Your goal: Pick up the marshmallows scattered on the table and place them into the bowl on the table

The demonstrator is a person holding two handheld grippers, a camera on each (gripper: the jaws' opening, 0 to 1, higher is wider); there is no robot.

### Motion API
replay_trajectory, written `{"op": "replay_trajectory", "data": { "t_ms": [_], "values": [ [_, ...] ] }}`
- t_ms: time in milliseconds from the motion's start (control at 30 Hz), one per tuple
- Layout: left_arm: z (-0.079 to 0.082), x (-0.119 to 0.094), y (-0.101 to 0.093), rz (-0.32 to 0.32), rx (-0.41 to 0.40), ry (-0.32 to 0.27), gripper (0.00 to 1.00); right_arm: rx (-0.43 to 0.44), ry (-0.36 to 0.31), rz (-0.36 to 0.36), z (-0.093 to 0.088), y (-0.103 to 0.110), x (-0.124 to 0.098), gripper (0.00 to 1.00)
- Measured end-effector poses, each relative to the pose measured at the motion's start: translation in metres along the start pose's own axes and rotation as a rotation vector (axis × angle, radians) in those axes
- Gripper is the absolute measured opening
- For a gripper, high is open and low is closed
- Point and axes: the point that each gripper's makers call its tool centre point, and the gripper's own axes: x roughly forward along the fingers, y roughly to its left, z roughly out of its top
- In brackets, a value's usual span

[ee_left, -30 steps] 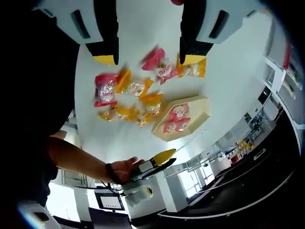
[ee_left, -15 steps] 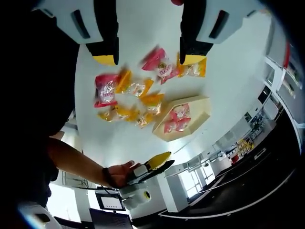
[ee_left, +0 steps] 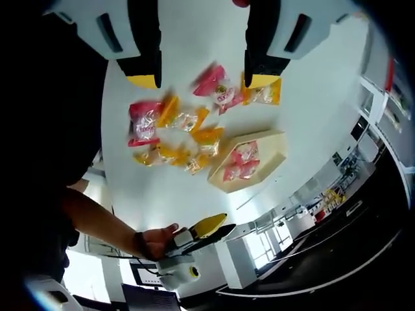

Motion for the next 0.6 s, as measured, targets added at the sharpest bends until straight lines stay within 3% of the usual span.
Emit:
{"op": "replay_trajectory", "data": {
  "t_ms": [600],
  "values": [
    [0.0008, 0.0018, 0.0004, -0.006, 0.007, 0.005, 0.50, -0.001, 0.004, 0.014, -0.0021, 0.0008, -0.0095, 0.66]
  ]
}}
